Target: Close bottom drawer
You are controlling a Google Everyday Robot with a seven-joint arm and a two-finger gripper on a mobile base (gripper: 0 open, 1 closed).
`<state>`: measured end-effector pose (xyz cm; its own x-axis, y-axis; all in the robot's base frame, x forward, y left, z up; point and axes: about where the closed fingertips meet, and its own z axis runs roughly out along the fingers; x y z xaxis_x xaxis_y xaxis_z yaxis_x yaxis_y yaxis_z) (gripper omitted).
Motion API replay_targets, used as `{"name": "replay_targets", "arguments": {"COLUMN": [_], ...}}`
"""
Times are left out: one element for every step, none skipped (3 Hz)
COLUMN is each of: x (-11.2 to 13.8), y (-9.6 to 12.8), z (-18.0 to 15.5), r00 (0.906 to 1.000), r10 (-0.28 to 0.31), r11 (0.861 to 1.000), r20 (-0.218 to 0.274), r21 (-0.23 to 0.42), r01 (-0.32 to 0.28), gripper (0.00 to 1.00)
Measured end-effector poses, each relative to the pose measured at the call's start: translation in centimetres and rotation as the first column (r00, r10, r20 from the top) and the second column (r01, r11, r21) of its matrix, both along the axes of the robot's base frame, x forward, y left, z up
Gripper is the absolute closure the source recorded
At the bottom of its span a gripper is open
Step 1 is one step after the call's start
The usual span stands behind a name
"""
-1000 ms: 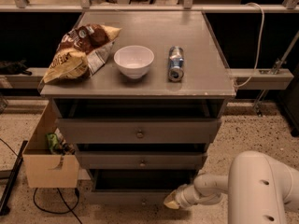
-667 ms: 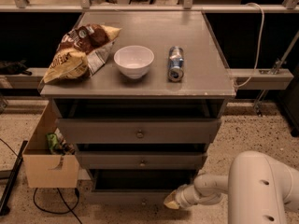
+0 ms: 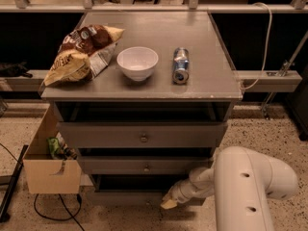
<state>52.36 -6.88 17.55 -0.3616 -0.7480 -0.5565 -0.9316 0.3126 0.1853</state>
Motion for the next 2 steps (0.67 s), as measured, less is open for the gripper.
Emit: {"name": "replay_targets", "arguments": {"x": [0.05, 0.05], "y": [0.17, 0.17], "z": [-0.07, -0.07], "r00": [1.0000, 1.0000], "r10": [0.003, 0.003], "r11": [1.000, 1.000], "r20": [0.000, 0.000], "r21": [-0.004, -0.004], "r01": [-0.003, -0.003], "gripper": [0.00, 0.00]}}
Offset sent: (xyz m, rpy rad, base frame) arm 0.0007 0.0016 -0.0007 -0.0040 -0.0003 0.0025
